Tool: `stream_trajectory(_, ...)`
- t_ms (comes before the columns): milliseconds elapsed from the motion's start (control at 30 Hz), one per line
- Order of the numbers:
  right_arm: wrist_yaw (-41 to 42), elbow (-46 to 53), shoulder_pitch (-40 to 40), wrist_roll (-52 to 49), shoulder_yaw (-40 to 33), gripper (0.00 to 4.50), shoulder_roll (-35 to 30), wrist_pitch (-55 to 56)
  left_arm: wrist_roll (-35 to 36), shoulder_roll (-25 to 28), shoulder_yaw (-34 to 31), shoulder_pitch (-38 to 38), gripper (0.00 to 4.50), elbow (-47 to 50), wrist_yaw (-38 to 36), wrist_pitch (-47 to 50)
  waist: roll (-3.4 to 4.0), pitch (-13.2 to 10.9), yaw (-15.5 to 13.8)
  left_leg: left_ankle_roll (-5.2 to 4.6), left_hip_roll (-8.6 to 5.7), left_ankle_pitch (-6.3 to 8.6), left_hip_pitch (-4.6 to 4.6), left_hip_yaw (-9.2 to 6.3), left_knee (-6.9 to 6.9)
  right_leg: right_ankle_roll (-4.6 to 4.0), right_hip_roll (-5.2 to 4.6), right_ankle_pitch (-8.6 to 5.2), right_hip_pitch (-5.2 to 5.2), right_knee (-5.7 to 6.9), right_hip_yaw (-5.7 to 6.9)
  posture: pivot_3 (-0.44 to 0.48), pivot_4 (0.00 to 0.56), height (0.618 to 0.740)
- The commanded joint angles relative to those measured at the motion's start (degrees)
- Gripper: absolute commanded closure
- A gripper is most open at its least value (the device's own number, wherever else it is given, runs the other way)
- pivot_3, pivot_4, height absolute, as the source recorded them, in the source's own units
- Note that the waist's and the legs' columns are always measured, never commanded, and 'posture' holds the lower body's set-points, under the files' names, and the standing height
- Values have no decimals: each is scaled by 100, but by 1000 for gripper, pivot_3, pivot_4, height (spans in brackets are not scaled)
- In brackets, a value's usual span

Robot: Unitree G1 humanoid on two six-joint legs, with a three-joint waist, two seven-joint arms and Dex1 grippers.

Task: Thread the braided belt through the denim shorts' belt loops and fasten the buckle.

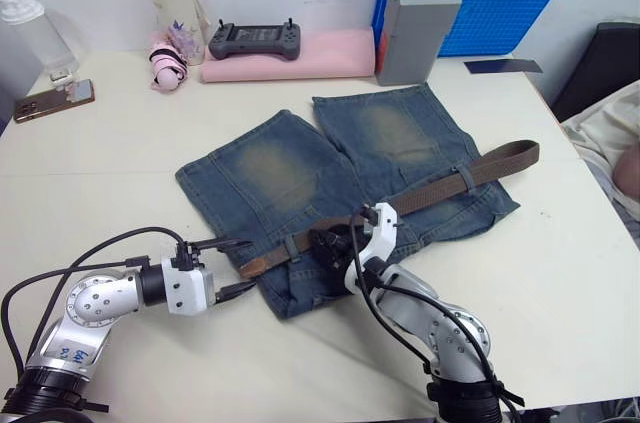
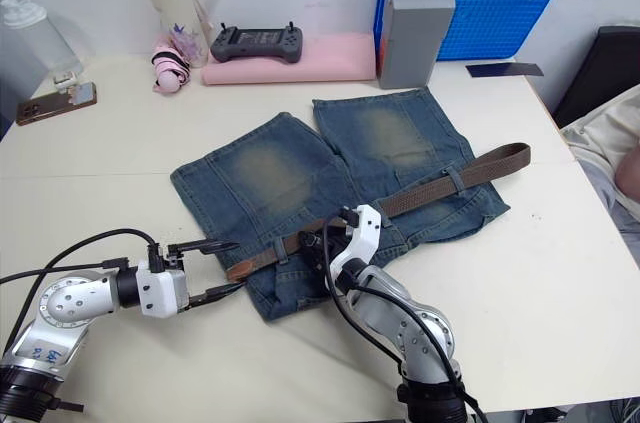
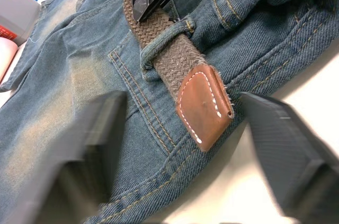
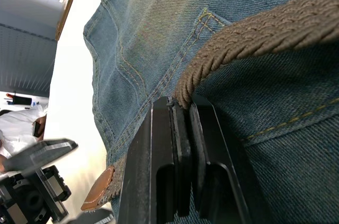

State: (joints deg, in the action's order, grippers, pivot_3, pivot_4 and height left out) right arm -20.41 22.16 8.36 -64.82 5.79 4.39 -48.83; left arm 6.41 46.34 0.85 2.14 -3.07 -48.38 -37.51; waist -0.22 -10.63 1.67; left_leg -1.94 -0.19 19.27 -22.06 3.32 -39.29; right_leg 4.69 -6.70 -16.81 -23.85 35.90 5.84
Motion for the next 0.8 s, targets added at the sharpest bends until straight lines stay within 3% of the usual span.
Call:
stream_trajectory(33,-31,18,-90,89,-35,4500,66,-27,-4,-5,-77,38,275,114,22,-27,0,0,0,0,0,0,0,0,0,0,0,0,0,0,0,0,150,712)
stream_trajectory(467,-44,50,-127,132,-12,4500,99,-30,561,-77,-337,245,275,265,-1,1131,-4,4,-3,1,0,0,0,-1,0,0,0,0,0,0,1,0,150,712)
stream_trajectory(800,-66,79,-157,146,-4,4500,128,-4,250,-191,-214,284,275,220,-139,752,-5,5,-4,1,0,-1,0,-1,1,0,0,0,0,0,1,0,150,712)
